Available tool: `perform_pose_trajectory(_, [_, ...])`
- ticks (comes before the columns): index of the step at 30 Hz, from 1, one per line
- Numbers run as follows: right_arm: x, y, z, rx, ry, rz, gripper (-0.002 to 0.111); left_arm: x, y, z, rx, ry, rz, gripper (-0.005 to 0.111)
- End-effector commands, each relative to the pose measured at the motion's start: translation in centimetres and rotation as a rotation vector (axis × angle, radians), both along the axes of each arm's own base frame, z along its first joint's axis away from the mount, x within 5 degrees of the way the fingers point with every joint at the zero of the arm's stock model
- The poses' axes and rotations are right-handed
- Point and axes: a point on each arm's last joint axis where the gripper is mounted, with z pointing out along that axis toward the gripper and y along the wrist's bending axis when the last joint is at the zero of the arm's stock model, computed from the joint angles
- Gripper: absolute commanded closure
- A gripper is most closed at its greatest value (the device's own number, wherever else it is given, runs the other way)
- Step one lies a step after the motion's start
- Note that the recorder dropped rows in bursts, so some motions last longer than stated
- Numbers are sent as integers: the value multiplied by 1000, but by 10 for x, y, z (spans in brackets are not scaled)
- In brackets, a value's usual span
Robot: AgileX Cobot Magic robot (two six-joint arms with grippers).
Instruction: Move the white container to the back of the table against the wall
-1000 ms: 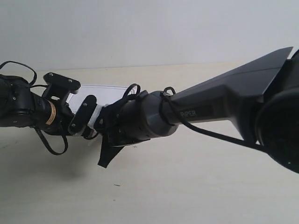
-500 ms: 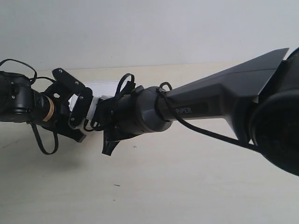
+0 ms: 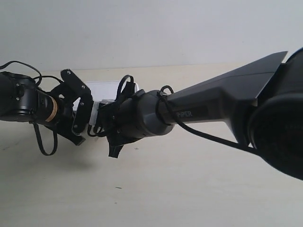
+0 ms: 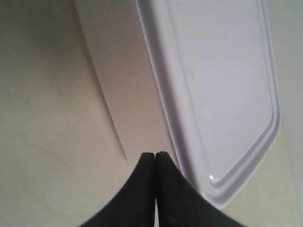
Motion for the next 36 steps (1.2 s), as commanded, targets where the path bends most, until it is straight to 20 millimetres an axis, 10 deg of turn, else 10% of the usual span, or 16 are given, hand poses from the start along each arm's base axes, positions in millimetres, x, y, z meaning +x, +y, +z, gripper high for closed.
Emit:
perform_pose_trajectory(1, [18, -14, 7, 28, -19, -53, 108, 4, -6, -2, 9, -8, -66, 107])
perform_pose_trajectory(36, [54, -1, 9, 170, -50, -100, 108, 40, -15, -3, 5, -69, -90, 107])
